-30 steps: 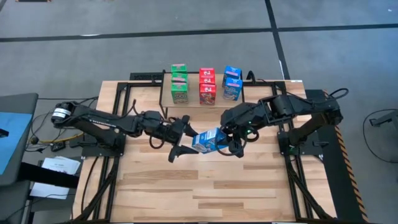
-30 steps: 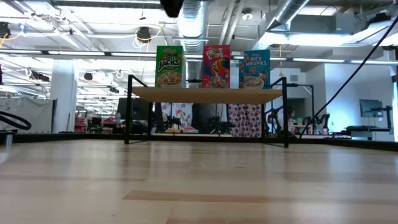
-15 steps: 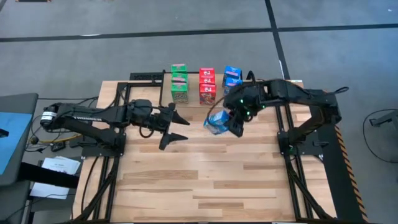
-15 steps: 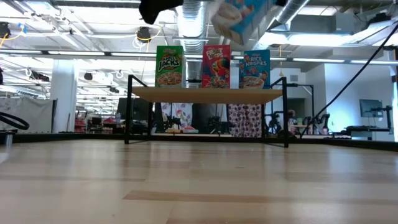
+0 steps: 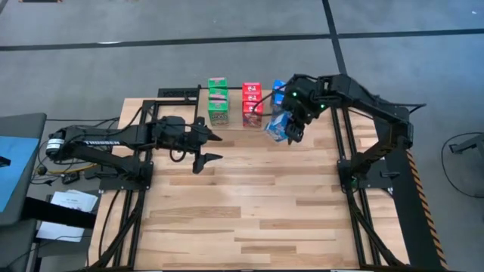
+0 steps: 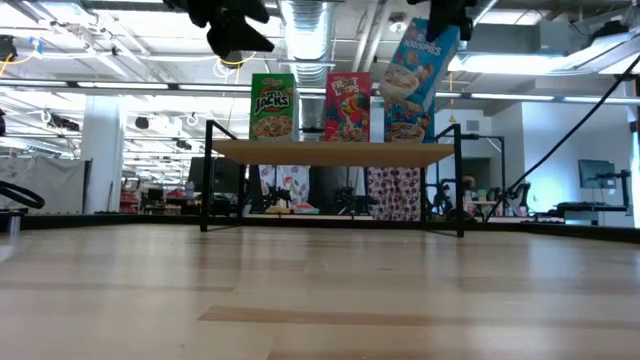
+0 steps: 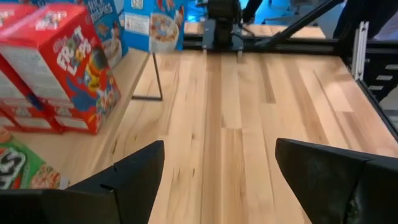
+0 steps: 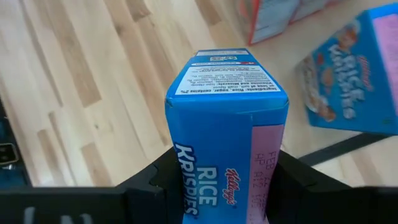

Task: Stack cereal on shelf
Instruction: Put the blue cereal box on the shelf aligned with the other blue cereal boxes

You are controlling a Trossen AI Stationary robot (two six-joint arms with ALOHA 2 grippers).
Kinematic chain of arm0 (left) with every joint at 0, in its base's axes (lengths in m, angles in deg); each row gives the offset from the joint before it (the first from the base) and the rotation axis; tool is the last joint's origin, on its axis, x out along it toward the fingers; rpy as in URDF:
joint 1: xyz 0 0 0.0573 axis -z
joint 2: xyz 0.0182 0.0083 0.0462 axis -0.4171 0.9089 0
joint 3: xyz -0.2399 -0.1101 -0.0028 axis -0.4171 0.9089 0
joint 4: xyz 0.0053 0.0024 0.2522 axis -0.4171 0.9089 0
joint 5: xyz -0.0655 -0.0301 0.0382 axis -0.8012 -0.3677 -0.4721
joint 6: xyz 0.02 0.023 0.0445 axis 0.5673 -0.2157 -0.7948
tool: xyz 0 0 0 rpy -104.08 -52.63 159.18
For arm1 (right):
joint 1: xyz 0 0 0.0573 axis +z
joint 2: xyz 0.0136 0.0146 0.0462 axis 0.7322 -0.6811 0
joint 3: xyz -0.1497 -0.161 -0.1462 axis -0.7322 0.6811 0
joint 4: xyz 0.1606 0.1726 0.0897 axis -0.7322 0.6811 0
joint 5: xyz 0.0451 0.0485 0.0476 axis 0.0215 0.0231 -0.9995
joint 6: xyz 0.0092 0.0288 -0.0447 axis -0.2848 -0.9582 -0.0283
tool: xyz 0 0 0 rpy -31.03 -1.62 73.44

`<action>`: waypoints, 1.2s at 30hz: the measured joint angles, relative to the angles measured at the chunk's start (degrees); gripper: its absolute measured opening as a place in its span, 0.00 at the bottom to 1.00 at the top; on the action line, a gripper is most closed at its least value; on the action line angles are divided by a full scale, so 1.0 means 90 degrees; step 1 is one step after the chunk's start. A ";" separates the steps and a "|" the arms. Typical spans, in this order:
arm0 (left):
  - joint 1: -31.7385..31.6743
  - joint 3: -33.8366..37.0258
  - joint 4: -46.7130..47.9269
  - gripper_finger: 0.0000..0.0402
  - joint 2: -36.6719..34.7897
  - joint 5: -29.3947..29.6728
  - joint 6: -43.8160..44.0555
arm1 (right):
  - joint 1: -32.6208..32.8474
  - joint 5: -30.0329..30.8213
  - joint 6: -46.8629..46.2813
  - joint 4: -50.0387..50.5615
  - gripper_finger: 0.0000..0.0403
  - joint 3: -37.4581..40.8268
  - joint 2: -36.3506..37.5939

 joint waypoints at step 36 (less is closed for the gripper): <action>-0.0017 0.0002 0.0440 0.74 0.0002 0.0002 0.0338 | -0.0778 0.0053 0.1886 0.1185 0.45 -0.2551 -0.1276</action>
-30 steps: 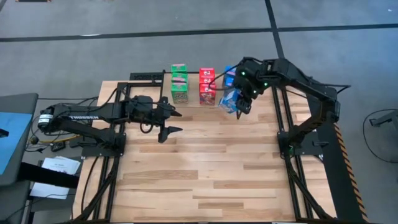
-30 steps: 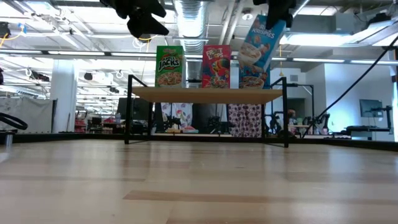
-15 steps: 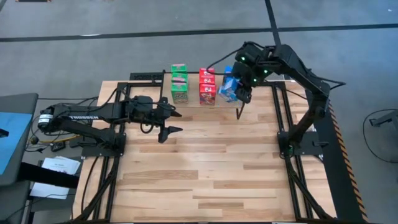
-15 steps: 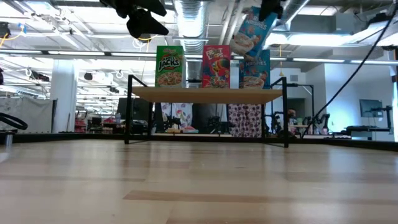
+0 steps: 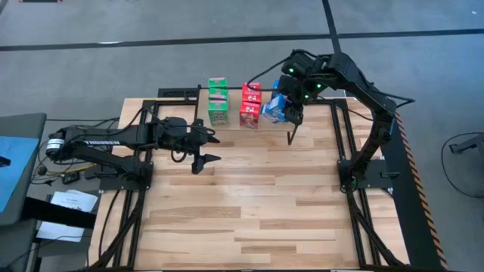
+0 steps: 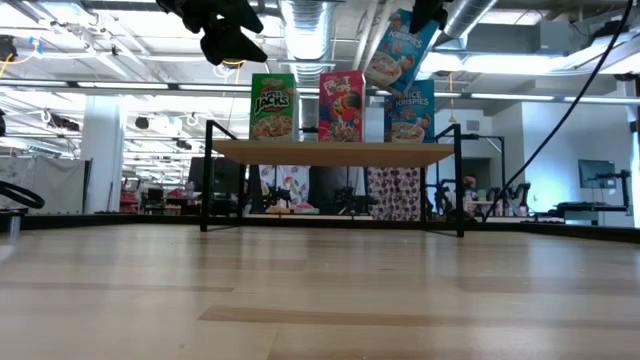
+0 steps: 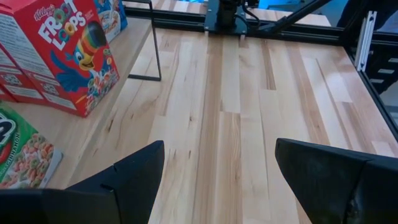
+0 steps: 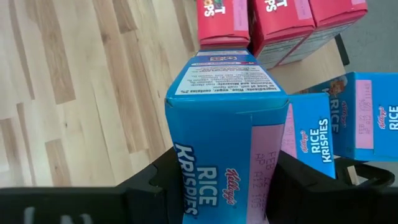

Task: Stack cereal on shelf
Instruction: Put the blue cereal box on the shelf aligned with the other blue cereal boxes

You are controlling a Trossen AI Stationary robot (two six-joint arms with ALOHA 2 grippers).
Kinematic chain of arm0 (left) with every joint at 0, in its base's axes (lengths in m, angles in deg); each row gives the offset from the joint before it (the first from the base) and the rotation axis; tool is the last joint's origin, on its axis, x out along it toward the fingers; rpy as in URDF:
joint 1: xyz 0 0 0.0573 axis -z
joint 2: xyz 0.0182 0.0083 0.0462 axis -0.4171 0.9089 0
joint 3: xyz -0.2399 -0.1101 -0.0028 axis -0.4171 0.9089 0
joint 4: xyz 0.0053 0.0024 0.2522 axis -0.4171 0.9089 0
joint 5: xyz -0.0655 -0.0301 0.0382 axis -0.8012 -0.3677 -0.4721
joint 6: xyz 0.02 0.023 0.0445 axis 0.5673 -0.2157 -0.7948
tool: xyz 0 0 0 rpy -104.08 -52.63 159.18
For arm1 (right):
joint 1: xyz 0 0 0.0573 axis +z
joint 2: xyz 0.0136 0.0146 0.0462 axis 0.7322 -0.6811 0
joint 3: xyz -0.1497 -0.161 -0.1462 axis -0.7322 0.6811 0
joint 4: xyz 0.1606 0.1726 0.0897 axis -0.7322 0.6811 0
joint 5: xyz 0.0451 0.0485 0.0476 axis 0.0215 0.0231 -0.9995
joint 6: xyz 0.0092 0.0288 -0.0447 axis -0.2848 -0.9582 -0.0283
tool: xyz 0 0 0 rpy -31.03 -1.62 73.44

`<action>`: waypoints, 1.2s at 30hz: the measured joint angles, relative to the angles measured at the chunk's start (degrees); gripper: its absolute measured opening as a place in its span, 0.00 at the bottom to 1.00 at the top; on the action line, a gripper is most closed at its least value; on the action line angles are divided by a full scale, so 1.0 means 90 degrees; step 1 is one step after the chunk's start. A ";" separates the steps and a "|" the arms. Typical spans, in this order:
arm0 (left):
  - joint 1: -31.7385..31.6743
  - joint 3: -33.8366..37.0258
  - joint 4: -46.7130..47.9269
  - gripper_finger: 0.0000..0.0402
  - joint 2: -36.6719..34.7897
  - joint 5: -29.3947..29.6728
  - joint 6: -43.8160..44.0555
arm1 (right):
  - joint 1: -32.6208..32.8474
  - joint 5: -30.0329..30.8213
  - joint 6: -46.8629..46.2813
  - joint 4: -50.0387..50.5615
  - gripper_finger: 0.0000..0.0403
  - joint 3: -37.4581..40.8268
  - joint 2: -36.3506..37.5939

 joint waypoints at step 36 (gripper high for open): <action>0.0001 0.0002 0.0005 0.74 0.0000 0.0175 0.0265 | -0.0186 0.0321 -0.0064 -0.0002 0.45 0.1038 0.0019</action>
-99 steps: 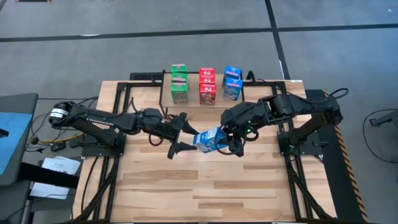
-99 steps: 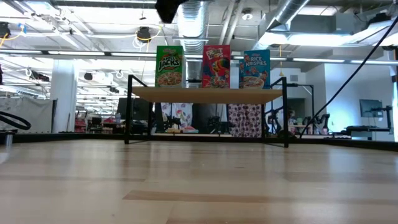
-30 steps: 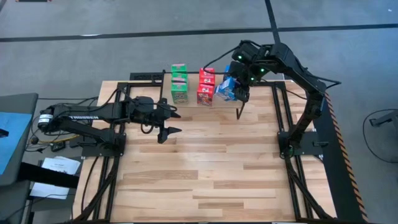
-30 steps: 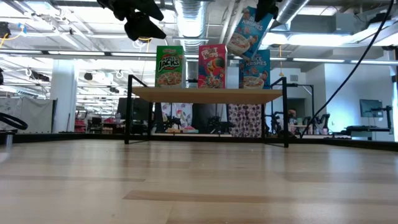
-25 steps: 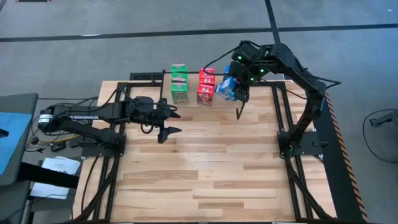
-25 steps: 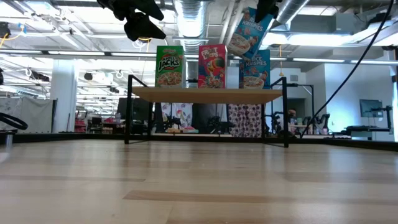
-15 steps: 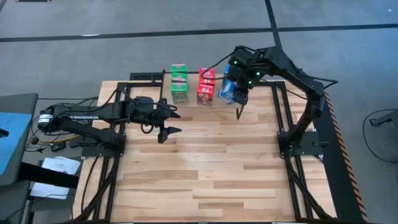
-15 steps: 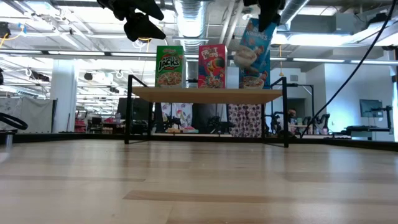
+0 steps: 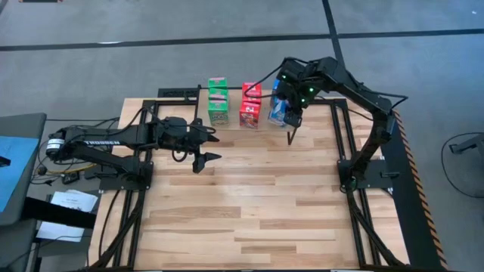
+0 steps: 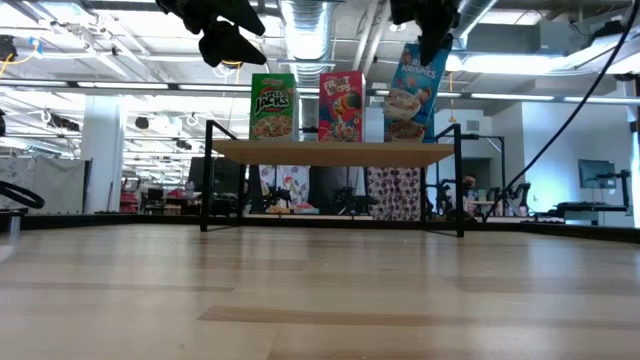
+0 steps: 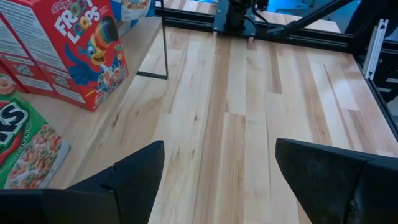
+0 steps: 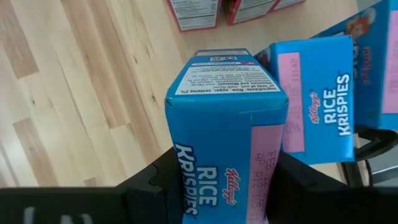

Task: Stack cereal on shelf
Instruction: Put the blue cereal box on the shelf aligned with the other blue cereal boxes

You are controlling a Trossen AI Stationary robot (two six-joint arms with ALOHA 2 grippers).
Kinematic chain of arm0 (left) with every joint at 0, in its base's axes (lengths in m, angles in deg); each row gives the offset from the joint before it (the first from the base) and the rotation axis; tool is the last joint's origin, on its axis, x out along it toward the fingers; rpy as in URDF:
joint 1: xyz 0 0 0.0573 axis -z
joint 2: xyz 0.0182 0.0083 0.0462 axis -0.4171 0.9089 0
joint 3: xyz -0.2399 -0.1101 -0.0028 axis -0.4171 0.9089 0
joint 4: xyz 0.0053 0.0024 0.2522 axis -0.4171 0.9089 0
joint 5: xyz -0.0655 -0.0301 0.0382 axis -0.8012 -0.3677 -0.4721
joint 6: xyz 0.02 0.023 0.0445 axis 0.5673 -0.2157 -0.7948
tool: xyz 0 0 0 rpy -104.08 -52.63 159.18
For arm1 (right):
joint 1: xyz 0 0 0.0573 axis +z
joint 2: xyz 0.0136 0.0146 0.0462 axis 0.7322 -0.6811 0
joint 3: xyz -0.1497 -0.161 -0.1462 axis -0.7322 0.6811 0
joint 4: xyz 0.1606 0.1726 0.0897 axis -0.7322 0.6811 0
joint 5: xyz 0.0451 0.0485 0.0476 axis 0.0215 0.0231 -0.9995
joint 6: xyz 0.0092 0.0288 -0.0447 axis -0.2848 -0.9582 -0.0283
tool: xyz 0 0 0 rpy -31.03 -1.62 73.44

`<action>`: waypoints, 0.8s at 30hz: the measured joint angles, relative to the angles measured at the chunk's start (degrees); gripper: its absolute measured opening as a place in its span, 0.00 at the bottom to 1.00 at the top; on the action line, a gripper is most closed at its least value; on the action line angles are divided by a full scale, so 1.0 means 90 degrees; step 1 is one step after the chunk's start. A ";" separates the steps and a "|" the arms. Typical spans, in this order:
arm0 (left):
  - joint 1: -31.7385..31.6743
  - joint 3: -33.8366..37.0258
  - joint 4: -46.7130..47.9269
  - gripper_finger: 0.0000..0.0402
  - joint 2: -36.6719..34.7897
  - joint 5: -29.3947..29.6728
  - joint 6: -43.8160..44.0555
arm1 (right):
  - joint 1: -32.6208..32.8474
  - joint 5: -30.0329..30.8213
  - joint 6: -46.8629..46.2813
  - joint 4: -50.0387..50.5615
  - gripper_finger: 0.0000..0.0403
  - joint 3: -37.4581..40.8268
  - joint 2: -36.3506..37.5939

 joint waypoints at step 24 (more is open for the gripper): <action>-0.0001 0.0000 0.0002 0.74 0.0000 -0.0010 0.0000 | 0.0263 0.0014 0.0346 0.0003 0.45 0.0000 -0.0091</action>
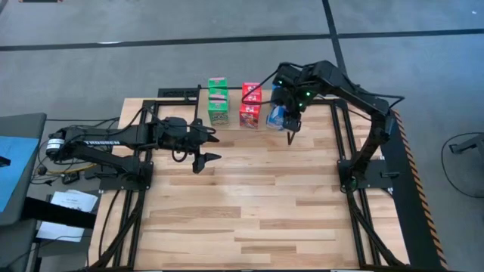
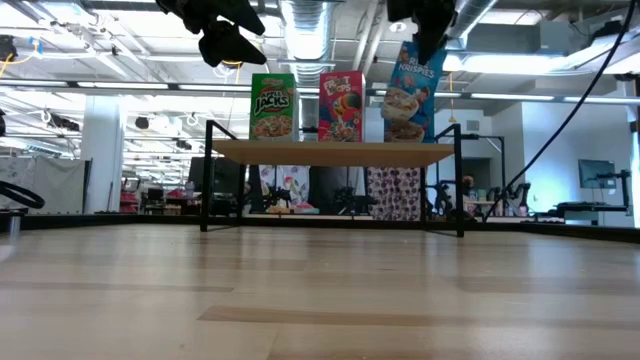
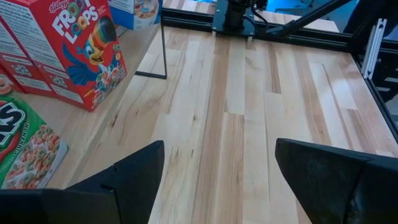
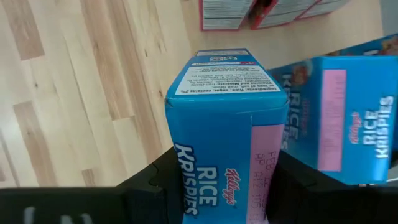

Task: Stack cereal on shelf
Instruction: Put the blue cereal box on the shelf aligned with the other blue cereal boxes

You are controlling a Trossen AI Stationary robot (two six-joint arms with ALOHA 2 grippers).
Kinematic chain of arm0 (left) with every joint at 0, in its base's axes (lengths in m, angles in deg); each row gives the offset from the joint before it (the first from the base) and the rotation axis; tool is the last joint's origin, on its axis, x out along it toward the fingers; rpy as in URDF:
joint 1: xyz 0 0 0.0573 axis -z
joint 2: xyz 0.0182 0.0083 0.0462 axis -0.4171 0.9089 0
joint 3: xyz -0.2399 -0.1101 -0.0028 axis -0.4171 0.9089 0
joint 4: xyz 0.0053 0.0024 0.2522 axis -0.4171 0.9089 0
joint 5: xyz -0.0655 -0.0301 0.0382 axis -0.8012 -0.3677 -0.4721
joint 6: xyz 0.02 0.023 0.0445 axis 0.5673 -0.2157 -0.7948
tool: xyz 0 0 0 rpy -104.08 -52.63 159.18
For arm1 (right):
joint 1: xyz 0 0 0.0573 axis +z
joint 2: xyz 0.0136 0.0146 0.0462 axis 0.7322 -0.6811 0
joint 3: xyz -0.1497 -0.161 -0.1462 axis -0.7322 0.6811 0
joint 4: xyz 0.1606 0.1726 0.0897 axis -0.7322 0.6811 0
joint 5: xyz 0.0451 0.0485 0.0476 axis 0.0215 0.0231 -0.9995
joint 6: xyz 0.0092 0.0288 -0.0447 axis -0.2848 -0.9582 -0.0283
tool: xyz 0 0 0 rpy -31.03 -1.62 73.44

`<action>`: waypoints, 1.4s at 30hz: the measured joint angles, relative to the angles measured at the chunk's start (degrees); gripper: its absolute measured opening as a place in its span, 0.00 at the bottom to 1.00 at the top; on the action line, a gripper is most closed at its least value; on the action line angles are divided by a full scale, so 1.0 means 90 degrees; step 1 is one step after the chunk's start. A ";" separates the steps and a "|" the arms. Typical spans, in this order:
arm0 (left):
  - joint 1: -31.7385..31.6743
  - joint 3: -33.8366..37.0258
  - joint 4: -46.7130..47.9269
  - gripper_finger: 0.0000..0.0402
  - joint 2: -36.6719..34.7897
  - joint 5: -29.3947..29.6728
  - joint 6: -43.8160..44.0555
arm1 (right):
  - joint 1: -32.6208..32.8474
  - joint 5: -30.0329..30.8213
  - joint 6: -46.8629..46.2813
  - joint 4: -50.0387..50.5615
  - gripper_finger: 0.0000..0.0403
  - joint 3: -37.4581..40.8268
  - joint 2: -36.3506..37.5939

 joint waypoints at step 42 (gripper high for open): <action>0.0002 0.0000 0.0005 0.74 0.0002 0.0000 -0.0124 | 0.0557 0.0151 -0.0714 -0.0019 0.45 0.1666 0.1553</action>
